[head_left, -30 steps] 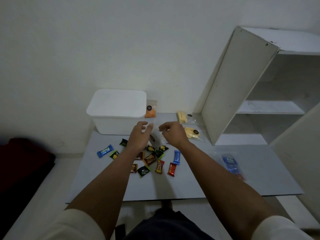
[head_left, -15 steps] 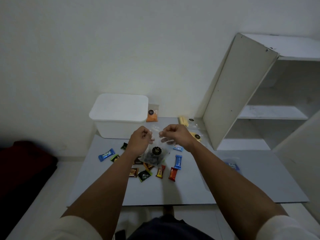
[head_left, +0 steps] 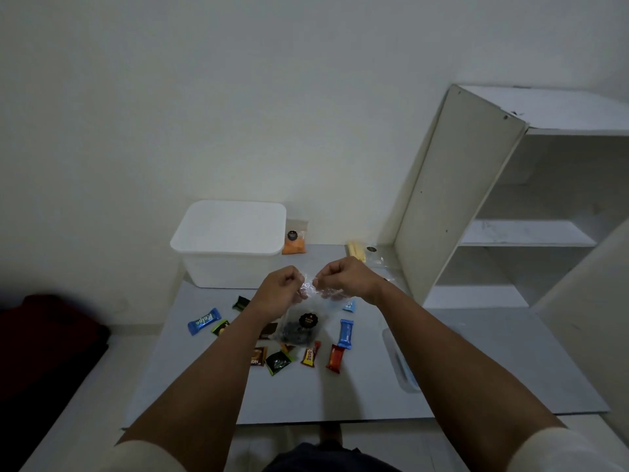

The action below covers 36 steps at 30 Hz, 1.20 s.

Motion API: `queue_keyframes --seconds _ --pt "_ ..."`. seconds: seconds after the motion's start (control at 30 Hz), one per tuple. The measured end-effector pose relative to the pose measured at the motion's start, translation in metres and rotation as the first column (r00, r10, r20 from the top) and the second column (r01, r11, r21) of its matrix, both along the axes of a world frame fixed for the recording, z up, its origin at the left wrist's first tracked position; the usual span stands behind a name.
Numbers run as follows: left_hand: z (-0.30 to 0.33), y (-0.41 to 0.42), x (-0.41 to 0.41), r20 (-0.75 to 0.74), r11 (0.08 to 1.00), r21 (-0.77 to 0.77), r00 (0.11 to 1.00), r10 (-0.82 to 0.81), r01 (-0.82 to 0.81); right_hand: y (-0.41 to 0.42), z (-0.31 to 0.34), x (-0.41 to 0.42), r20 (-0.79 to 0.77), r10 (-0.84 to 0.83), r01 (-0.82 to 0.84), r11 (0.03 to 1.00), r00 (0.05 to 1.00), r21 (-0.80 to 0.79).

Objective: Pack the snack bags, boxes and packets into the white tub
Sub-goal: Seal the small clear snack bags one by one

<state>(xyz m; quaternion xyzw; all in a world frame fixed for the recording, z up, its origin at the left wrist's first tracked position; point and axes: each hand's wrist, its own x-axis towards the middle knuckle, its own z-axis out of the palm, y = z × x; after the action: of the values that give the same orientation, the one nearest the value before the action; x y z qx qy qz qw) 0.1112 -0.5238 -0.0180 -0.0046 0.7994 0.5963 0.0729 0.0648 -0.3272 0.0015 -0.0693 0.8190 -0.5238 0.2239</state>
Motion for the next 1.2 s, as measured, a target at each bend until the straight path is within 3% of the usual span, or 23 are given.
queue_keyframes --seconds 0.43,0.67,0.83,1.2 --pt "0.01 0.003 -0.004 0.017 0.998 -0.049 0.999 -0.03 0.031 -0.008 0.003 -0.005 -0.064 0.109 -0.106 0.993 0.992 0.053" --pt "0.012 0.0 -0.005 0.045 0.996 0.034 0.996 0.078 -0.079 -0.004 0.002 -0.001 -0.025 0.085 -0.085 0.996 0.996 -0.005" --pt "0.01 -0.001 -0.005 0.069 0.996 0.071 0.997 0.047 -0.052 -0.007 0.002 0.0 -0.045 0.058 -0.059 0.998 0.997 -0.015" --pt "0.003 -0.003 -0.007 0.09 0.982 0.119 0.986 0.137 -0.147 -0.006 0.002 0.011 0.052 -0.028 0.037 0.981 0.998 -0.191"
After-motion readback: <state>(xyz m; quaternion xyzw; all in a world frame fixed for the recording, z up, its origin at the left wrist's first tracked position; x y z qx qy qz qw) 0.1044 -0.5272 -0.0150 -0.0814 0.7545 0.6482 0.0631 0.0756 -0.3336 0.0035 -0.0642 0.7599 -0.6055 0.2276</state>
